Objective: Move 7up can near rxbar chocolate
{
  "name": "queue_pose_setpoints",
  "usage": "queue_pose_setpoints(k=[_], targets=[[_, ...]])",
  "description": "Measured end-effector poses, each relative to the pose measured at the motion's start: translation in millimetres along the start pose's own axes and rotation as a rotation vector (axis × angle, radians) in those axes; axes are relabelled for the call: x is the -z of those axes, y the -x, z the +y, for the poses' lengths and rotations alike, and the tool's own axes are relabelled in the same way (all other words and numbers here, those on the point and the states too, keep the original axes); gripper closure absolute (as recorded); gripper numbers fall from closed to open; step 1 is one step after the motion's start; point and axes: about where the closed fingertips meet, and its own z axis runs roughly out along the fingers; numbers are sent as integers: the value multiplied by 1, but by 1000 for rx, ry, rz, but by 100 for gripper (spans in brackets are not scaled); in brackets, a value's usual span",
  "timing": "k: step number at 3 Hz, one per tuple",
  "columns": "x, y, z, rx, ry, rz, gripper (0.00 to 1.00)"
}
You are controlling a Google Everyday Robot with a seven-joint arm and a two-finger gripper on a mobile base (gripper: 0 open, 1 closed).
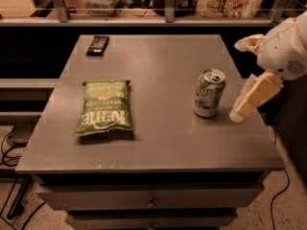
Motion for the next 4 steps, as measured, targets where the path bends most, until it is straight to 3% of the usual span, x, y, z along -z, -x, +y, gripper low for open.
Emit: queue_pose_setpoints(k=[2,3,4], targets=[[-41,1,-9,-6,48,-155,0],[-65,4,-15,-15,82,-221,16],[-78,7,-20,-15,107,-266,41]])
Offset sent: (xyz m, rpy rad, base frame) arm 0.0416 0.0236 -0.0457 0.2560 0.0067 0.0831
